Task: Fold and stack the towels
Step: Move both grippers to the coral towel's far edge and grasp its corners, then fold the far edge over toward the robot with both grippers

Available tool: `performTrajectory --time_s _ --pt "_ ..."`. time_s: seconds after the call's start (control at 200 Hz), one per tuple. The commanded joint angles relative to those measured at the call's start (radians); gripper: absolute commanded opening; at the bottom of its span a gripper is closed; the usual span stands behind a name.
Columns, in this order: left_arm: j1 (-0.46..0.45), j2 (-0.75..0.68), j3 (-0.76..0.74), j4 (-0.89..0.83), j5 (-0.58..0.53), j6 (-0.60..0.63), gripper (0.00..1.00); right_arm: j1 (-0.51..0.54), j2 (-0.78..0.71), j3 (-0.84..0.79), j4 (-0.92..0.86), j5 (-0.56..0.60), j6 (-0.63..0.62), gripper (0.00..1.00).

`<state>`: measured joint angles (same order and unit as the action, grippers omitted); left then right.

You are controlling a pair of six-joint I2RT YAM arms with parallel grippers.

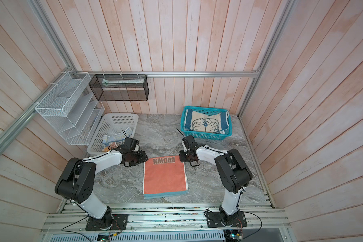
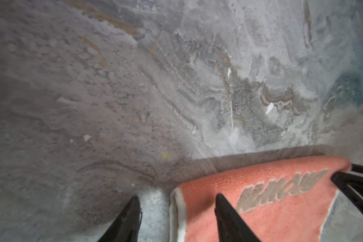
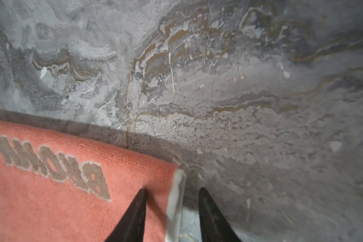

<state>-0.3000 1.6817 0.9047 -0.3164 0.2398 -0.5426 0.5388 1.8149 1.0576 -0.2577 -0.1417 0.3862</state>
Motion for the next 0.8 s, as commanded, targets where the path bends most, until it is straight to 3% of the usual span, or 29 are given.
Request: performTrajectory --time_s 0.0,0.18,0.325,0.795 --pt "0.001 0.03 0.019 0.03 0.062 0.021 0.54 -0.001 0.016 0.036 -0.003 -0.029 -0.029 0.39" --pt "0.003 0.05 0.023 0.058 0.099 0.034 0.37 0.0 0.023 0.031 0.015 -0.04 -0.057 0.2" --pt "0.003 0.057 0.049 0.06 0.112 0.065 0.0 -0.002 0.03 0.058 -0.002 -0.018 -0.088 0.01" --pt "0.007 -0.042 0.227 -0.052 0.138 0.197 0.0 -0.011 -0.1 0.157 -0.066 0.125 -0.24 0.0"
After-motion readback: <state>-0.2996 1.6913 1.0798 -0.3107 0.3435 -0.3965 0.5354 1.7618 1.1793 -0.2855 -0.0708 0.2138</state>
